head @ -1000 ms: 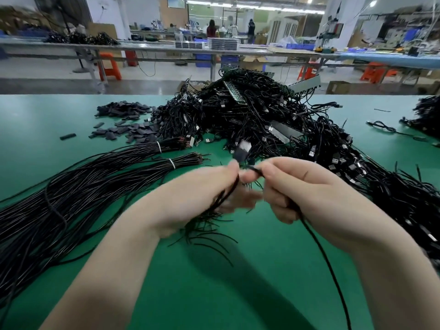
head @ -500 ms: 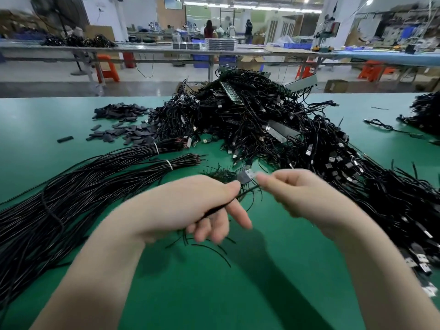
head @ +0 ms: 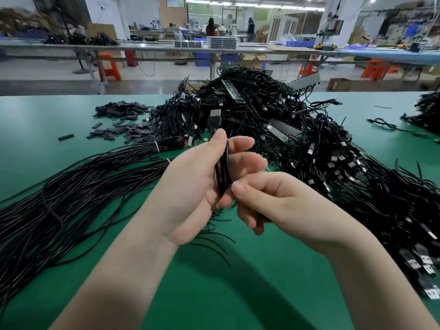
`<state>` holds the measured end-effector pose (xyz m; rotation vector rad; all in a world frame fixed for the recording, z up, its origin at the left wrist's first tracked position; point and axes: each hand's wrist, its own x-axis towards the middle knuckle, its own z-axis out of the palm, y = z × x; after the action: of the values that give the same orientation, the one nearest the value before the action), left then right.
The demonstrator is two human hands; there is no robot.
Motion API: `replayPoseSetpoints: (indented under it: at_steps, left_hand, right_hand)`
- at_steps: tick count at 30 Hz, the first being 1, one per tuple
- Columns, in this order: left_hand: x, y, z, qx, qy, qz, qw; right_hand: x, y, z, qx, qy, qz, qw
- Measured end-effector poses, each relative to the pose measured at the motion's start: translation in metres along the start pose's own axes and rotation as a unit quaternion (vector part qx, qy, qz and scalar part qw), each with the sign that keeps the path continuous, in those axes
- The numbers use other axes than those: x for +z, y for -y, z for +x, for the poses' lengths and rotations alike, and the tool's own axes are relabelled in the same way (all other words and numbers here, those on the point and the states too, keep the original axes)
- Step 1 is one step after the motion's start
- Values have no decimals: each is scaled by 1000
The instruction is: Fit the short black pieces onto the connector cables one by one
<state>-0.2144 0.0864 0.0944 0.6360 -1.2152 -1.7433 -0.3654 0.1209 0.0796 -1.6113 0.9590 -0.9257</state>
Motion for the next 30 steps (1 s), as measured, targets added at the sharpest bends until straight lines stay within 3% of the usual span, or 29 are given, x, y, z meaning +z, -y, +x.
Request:
replayPoseSetpoints:
  at_steps: [4,8,12,15,22,27,30]
  left_hand:
    - [1,2,3,45,-18,-80,996]
    - [-5,4,6,85,-47,-40,994]
    - [-3,13,5,38,-27,49,998]
    - [-1,18,5,5,-17,64,998]
    - [8,27,6,-17,-86,37,995]
    - [2,16,2,8,-72,125,990]
    - [-7,12,5,-5,-114,248,962]
  right_hand:
    - [-5,-8,2,46,5,-33,998]
    - [-12,-16,0,102,18,-138,985]
    - [-5,-15,4,14,-46,-15,999]
    - [6,-18,12,-21,-85,-13,996]
    - [14,-26,14,3,-62,34,997]
    - [14,-29,18,-23,-116,-95,988]
    - [15,-35,21,-26,-134,-184,973]
